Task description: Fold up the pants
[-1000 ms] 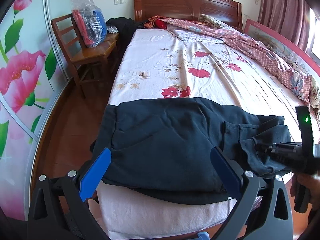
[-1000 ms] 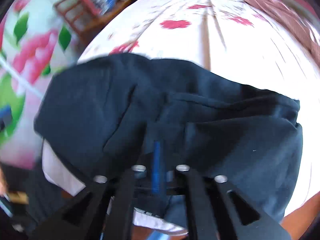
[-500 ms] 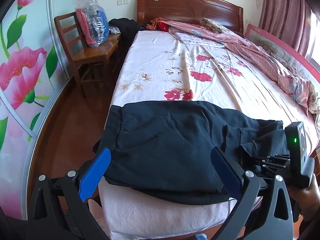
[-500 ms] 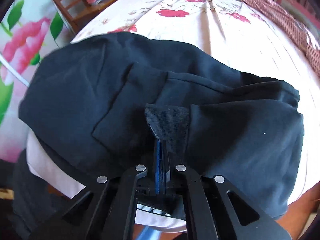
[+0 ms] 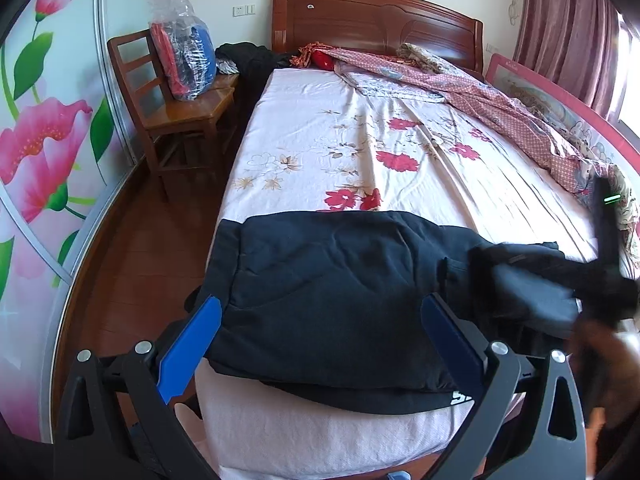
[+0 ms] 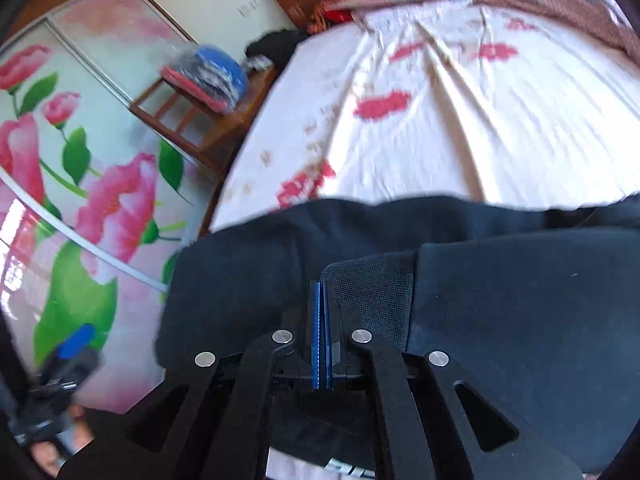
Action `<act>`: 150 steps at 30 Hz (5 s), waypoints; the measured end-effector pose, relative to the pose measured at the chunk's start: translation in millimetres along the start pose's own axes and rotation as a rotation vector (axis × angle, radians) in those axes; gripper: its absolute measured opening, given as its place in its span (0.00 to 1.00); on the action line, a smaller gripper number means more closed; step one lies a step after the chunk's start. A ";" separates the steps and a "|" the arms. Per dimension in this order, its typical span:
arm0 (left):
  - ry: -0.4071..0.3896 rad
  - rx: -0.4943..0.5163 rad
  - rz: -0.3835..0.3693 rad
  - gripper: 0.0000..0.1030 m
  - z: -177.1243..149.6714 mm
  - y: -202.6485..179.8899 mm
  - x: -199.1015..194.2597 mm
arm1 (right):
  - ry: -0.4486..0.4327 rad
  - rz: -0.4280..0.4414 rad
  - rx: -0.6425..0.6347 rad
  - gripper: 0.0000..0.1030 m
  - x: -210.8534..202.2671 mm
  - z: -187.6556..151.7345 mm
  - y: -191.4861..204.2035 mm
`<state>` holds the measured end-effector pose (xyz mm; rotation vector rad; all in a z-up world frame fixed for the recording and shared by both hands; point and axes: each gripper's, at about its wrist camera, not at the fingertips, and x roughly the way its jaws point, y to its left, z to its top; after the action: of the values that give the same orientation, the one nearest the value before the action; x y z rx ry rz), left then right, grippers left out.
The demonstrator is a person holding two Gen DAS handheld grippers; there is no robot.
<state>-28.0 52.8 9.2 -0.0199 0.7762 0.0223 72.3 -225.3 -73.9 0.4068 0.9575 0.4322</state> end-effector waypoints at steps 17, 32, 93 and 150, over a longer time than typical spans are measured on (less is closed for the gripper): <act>0.027 0.012 0.064 0.98 -9.8 3.9 6.2 | -0.225 -0.140 0.143 0.53 -115.3 -18.4 -99.1; -0.036 0.137 0.037 0.98 1.5 -45.9 -16.2 | -0.207 -0.420 0.161 0.44 -74.9 -0.5 -157.7; 0.230 -0.062 -0.147 0.97 -37.7 175.8 147.9 | -0.054 -0.057 -0.995 0.67 62.6 -128.3 223.1; 0.270 0.080 -0.227 0.11 53.8 103.9 87.2 | -0.161 -0.141 -0.423 0.67 -69.8 -49.2 57.7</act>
<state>69.0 159.2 -14.5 -0.0354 1.0399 -0.2314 -14.4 -206.2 -21.6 -0.0106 0.7091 0.4526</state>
